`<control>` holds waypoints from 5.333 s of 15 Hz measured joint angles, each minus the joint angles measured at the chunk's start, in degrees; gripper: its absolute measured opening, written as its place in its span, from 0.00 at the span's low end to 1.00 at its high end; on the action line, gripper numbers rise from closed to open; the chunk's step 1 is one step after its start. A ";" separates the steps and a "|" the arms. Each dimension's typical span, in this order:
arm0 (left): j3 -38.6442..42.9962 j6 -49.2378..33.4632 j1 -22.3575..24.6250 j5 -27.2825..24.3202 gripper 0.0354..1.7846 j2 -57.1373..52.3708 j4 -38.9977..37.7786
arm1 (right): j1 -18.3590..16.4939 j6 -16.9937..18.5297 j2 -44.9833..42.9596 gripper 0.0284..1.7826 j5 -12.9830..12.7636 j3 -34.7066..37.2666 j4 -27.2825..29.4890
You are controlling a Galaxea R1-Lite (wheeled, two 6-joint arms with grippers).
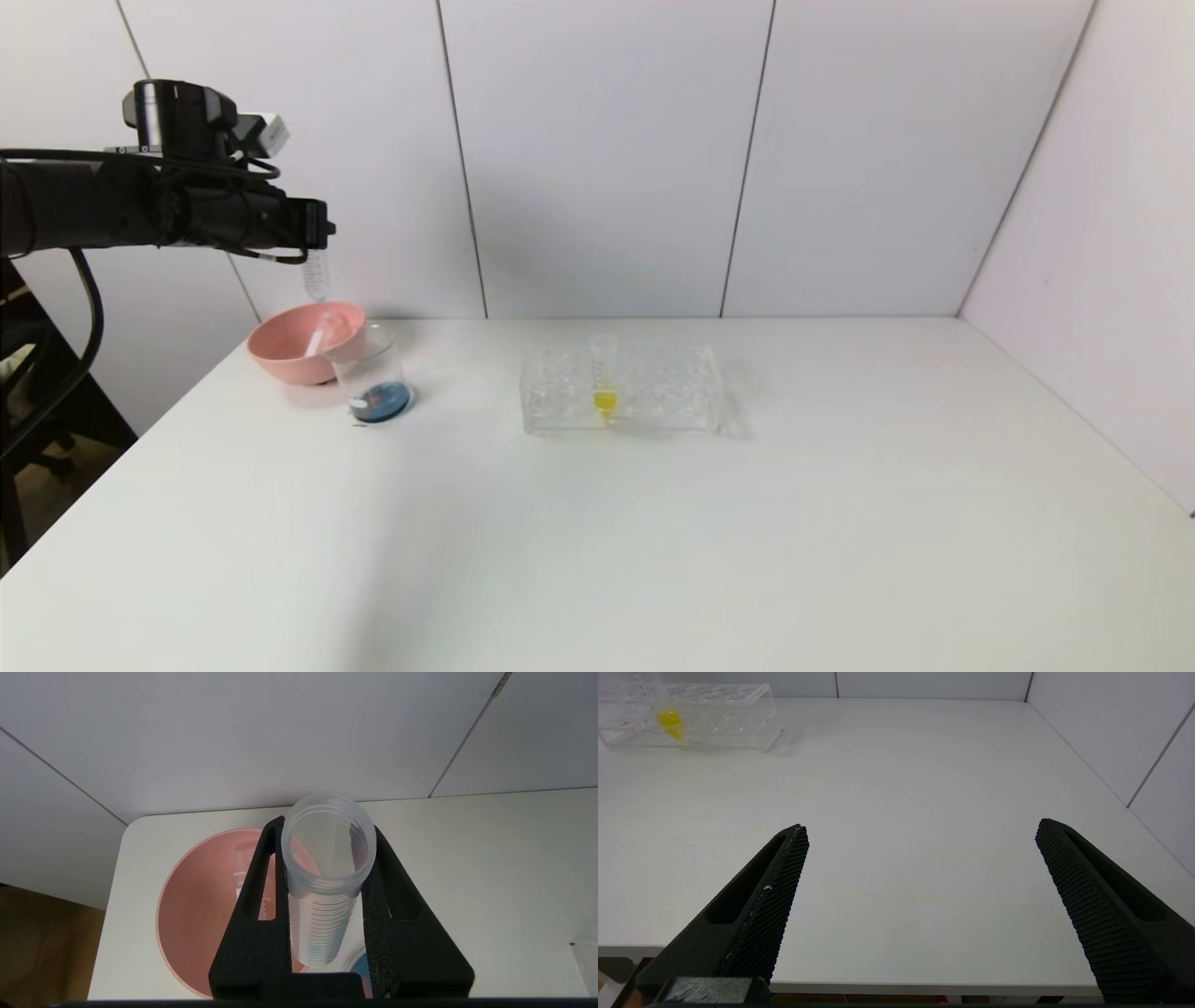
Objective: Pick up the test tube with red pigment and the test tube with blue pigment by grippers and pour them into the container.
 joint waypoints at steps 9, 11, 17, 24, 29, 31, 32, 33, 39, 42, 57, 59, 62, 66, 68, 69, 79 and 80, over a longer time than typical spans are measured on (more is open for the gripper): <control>11.68 -0.44 3.28 3.58 0.24 4.18 -19.33 | 0.02 0.00 0.00 1.00 0.00 0.00 0.00; 13.49 -0.57 4.39 3.36 0.24 5.16 -22.09 | 0.02 0.00 0.00 1.00 0.00 0.00 0.00; 15.57 -0.51 5.83 2.84 0.24 7.38 -25.84 | 0.02 0.00 0.00 1.00 0.00 0.00 -0.02; 16.09 -0.38 6.31 2.84 0.31 8.05 -25.84 | 0.02 0.00 0.00 1.00 0.00 0.00 0.00; 15.79 -0.40 6.27 2.79 0.73 7.98 -25.89 | 0.02 0.00 0.00 1.00 0.00 0.00 -0.02; 16.04 -0.35 6.27 2.78 0.87 7.50 -25.93 | 0.02 0.00 0.00 1.00 0.00 0.00 -0.02; 16.45 -0.33 6.24 2.78 0.92 6.91 -25.95 | 0.02 0.00 0.00 1.00 0.00 0.00 0.00; 17.09 -0.33 6.24 2.78 0.96 5.86 -25.95 | 0.02 0.00 0.00 1.00 0.00 0.00 -0.02; 24.36 0.02 6.12 -0.17 0.99 -10.18 -28.95 | 0.02 0.00 0.00 1.00 0.00 0.00 0.00; 28.61 0.02 5.41 -7.46 0.99 -22.42 -29.26 | 0.02 0.00 0.00 1.00 0.00 0.00 0.00; 73.29 3.43 0.83 -32.26 0.99 -92.84 -13.52 | 0.05 0.00 0.00 1.00 0.00 0.00 0.00; 80.98 5.85 0.22 -27.62 0.99 -98.46 -13.56 | 0.02 0.00 0.00 1.00 0.00 0.00 -0.02; 92.45 9.65 -1.60 -17.86 0.99 -105.02 -13.56 | 0.00 0.02 0.00 1.00 0.00 0.00 0.00; 103.03 9.87 -3.55 -6.73 0.99 -113.91 -12.25 | 0.00 0.00 0.00 1.00 0.00 0.00 -0.02; 104.38 9.62 -3.68 -1.62 0.99 -116.80 -10.44 | 0.02 0.00 0.00 1.00 0.00 0.00 0.00; 104.72 9.57 -3.74 0.67 0.99 -117.70 -8.45 | 0.02 0.00 0.00 1.00 0.00 0.00 -0.02; 105.01 -4.29 -3.69 5.95 0.99 -119.10 -4.66 | 0.02 0.00 0.00 1.00 0.00 0.00 -0.02; 105.01 -4.23 -3.77 5.94 0.99 -119.10 -4.66 | 0.02 0.00 0.00 1.00 0.00 0.00 -0.02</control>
